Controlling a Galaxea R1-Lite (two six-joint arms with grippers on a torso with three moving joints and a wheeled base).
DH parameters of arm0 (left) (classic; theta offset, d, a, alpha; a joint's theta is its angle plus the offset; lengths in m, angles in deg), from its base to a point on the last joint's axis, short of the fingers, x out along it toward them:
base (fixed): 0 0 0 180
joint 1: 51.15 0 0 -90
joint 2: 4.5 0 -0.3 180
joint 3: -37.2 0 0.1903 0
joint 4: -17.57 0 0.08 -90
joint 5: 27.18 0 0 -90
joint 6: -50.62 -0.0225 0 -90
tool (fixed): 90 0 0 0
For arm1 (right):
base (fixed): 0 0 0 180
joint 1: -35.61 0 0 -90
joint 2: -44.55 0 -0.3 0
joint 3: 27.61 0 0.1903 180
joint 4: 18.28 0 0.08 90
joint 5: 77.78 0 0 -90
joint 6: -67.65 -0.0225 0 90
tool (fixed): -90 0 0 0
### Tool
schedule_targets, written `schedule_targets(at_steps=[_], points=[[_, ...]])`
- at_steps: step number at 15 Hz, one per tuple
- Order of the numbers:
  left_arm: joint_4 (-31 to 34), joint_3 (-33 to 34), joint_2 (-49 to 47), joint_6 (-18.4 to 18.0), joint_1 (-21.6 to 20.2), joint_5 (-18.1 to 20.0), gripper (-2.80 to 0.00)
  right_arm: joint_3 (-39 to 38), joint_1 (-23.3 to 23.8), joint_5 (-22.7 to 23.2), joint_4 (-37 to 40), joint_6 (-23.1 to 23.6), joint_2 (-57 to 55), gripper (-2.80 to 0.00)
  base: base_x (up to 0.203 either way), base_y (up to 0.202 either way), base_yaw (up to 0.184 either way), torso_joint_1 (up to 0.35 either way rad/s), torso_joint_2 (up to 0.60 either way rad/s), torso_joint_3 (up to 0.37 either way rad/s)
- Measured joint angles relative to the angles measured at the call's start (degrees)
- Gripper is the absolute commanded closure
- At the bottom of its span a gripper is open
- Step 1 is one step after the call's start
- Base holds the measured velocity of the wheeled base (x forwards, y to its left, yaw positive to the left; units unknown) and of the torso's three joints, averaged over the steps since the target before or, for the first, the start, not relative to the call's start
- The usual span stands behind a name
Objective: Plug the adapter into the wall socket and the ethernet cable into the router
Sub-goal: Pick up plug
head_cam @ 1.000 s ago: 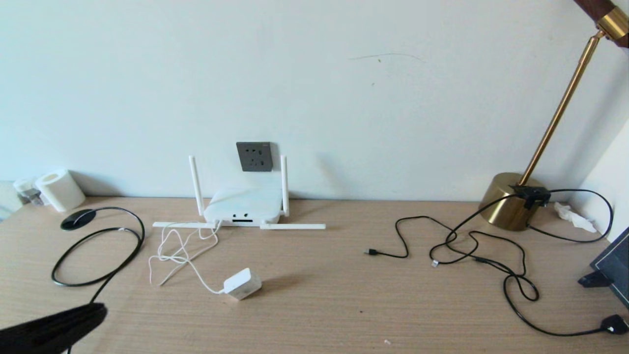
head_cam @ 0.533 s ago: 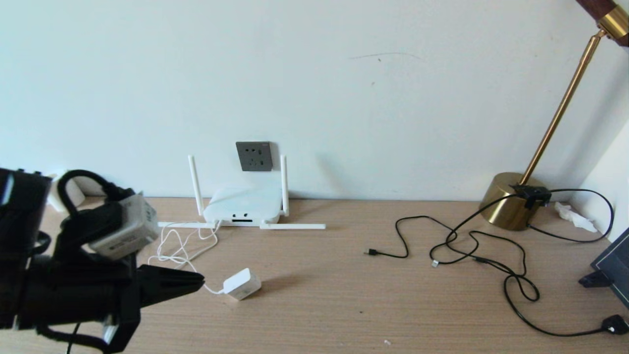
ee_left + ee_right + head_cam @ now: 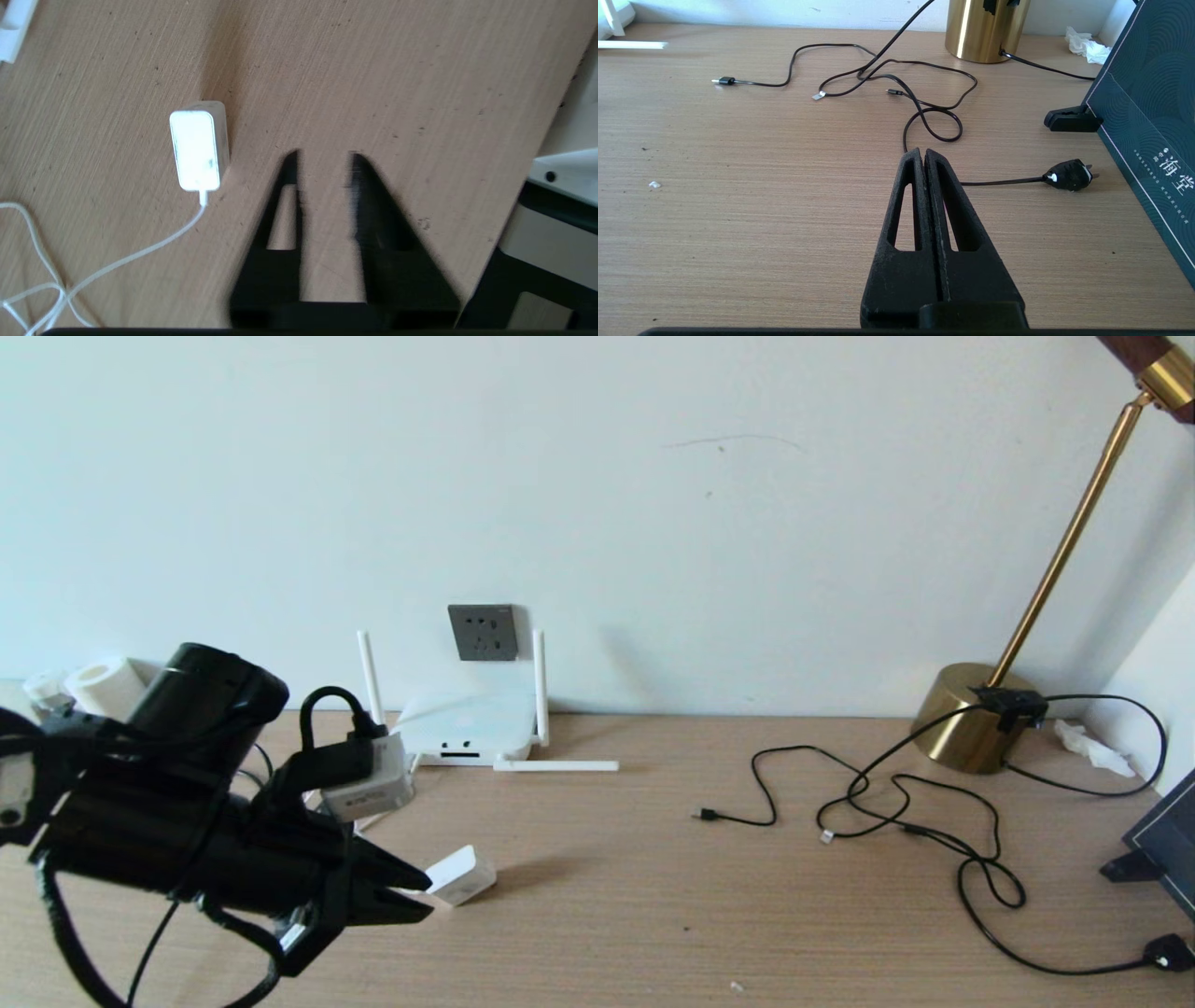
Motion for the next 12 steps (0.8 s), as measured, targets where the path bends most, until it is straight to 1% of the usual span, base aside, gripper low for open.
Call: schedule_targets(at_steps=[5,7,9,10,12], points=[[-0.1,-3.8,-6.2,-1.0,-0.5,-0.6,-2.80,0.0,0.0,0.0,0.0,0.0,0.0,0.00,0.000,0.000,0.000,0.000,0.00,0.000],[0.3,-5.0,-8.2,-2.7,-0.6,-1.7,-2.80,0.0,0.0,0.0,0.0,0.0,0.0,0.00,0.000,0.000,0.000,0.000,0.00,0.000],[2.8,-6.3,-10.2,-4.6,-0.6,-3.7,-2.80,0.0,0.0,0.0,0.0,0.0,0.0,0.00,0.000,0.000,0.000,0.000,0.00,0.000],[3.7,-7.1,-11.3,-4.9,-0.6,-4.8,-2.80,0.0,0.0,0.0,0.0,0.0,0.0,0.00,0.000,0.000,0.000,0.000,0.00,0.000],[3.6,-8.5,-13.4,-5.5,-0.6,-5.2,-2.80,0.0,0.0,0.0,0.0,0.0,0.0,0.00,0.000,0.000,0.000,0.000,0.00,0.000]])
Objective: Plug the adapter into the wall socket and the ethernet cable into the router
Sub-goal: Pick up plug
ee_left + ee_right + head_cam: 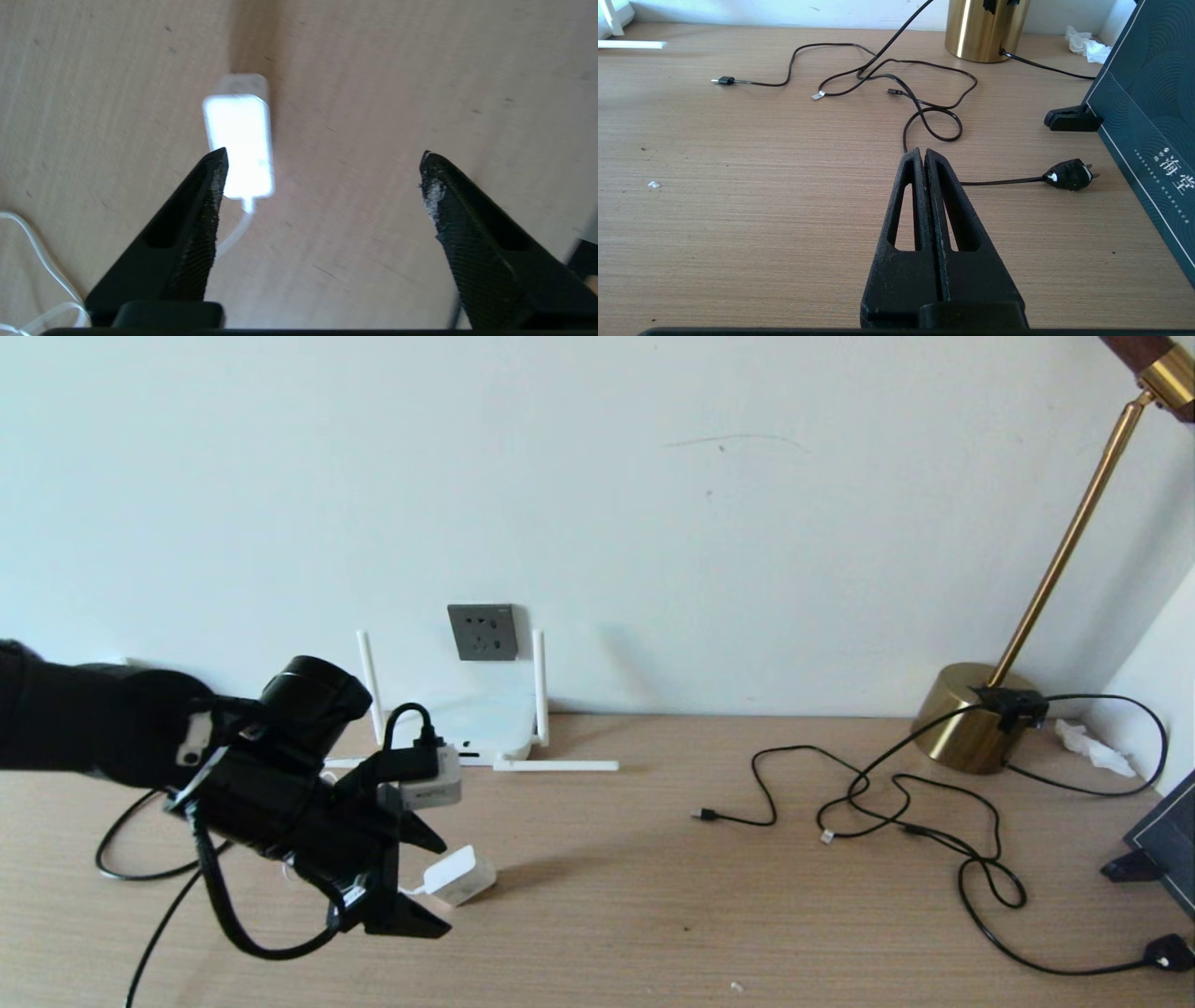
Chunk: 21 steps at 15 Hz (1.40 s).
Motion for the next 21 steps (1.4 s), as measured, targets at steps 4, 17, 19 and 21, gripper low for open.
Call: schedule_targets(at_steps=[4,17,19,21], points=[[-0.4,-3.2,-3.9,-0.4,0.2,-1.3,-2.80,0.0,0.0,0.0,0.0,0.0,0.0,0.00,0.000,0.000,0.000,0.000,0.00,0.000],[-6.8,-3.7,-9.9,-1.3,0.2,-5.5,-2.80,0.0,0.0,0.0,0.0,0.0,0.0,0.00,0.000,0.000,0.000,0.000,0.00,0.000],[-6.9,-3.8,-10.7,-1.3,0.2,-5.8,-2.80,0.0,0.0,0.0,0.0,0.0,0.0,0.00,0.000,0.000,0.000,0.000,0.00,0.000],[-6.9,-4.0,-11.3,-1.3,0.2,-5.8,-2.80,0.0,0.0,0.0,0.0,0.0,0.0,0.00,0.000,0.000,0.000,0.000,0.00,0.000]])
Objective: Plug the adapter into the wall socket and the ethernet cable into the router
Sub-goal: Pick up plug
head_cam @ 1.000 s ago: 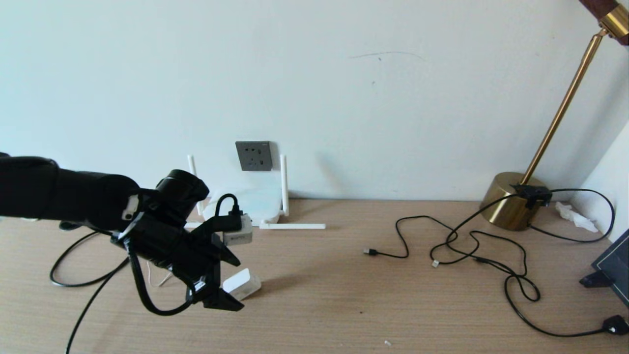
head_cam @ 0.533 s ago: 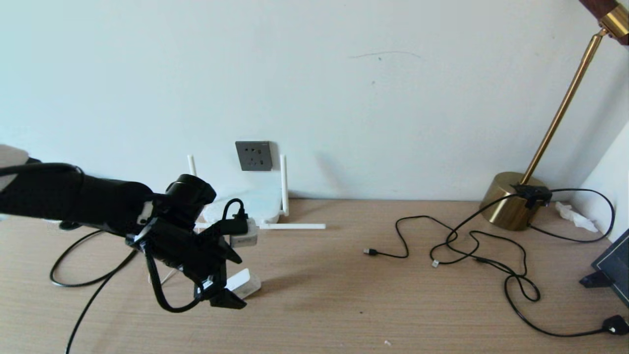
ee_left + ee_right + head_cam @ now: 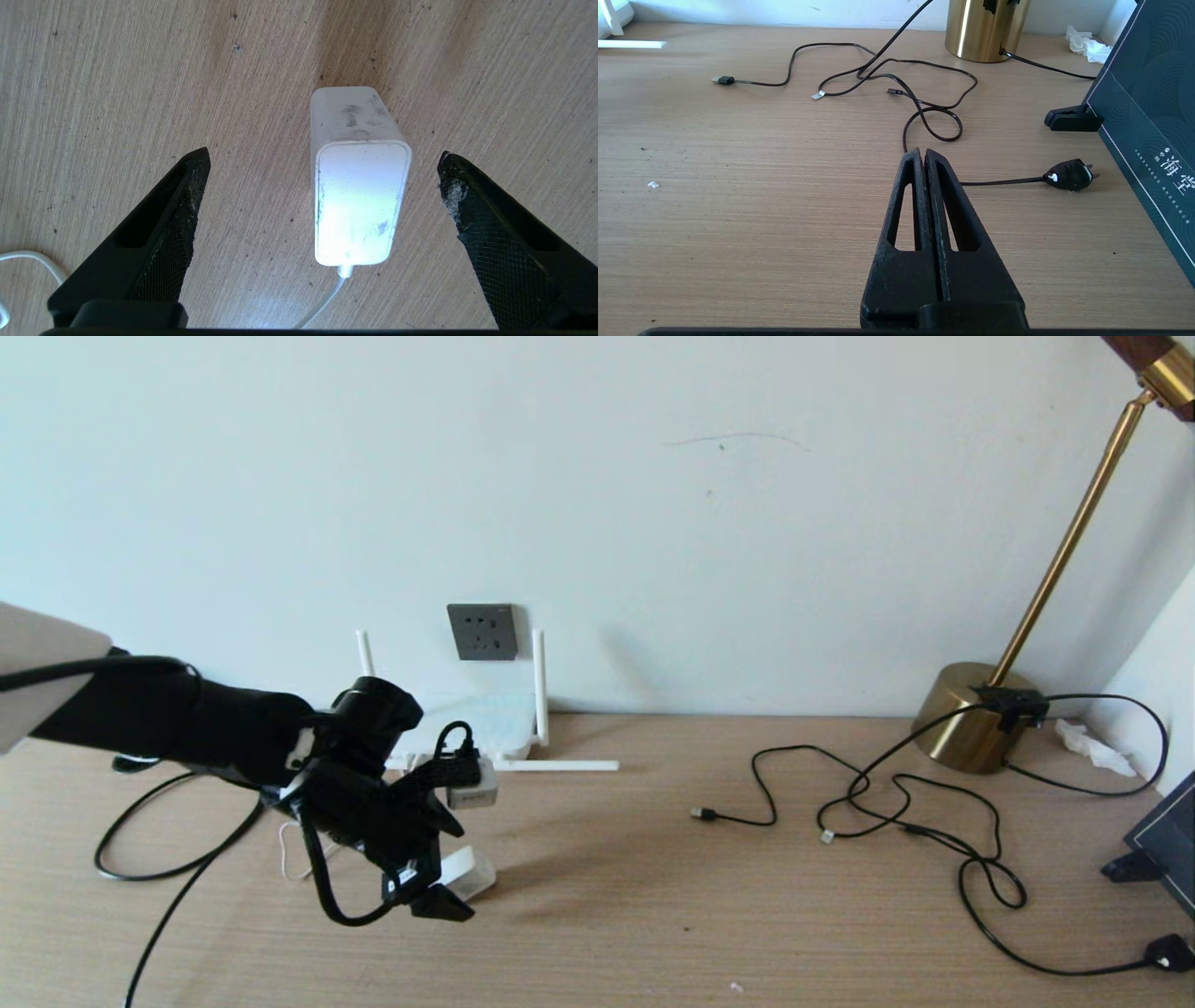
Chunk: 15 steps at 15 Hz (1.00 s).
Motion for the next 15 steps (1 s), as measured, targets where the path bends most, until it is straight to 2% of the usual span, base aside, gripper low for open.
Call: schedule_targets(at_steps=[15], points=[[0.1,-2.9,-1.3,0.0,0.1,-1.0,-2.80,0.0,0.0,0.0,0.0,0.0,0.0,0.00,0.000,0.000,0.000,0.000,0.00,0.000]])
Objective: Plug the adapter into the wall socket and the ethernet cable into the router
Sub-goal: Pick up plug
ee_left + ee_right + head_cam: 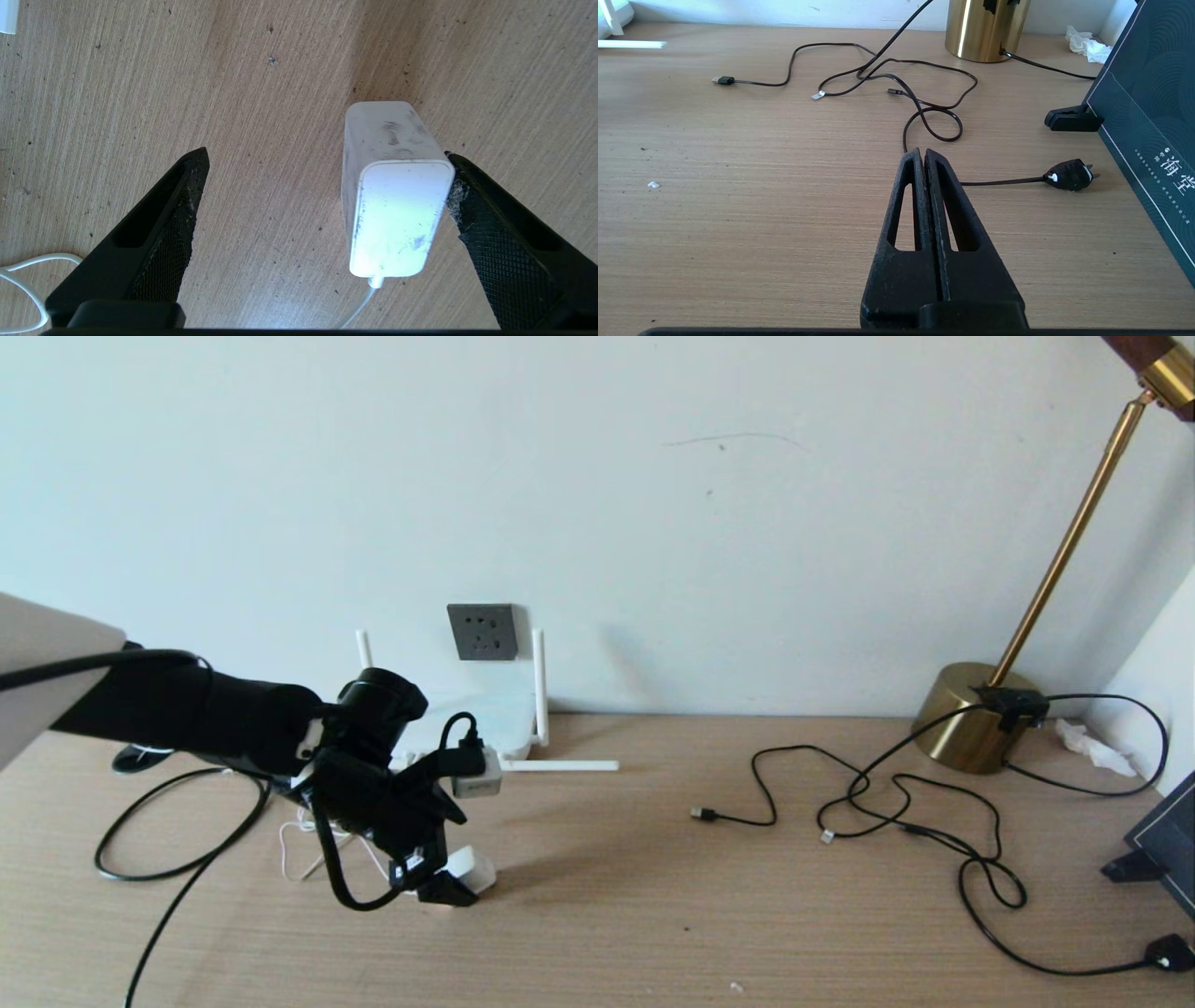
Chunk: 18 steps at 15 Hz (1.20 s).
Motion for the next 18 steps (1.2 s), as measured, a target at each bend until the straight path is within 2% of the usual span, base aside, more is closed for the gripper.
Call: schedule_targets(at_steps=[9,10,18], points=[[0.4,-1.4,-0.9,0.0,0.6,-0.1,-2.80,0.0,0.0,0.0,0.0,0.0,0.0,0.00,0.000,0.000,0.000,0.000,0.00,0.000],[0.3,-1.4,-0.9,0.0,0.6,-0.1,0.00,0.0,0.0,0.0,0.0,0.0,0.0,0.00,0.000,0.000,0.000,0.000,0.00,0.000],[0.5,-2.3,-1.5,0.0,0.6,-0.1,0.00,0.0,0.0,0.0,0.0,0.0,0.0,0.00,0.000,0.000,0.000,0.000,0.00,0.000]])
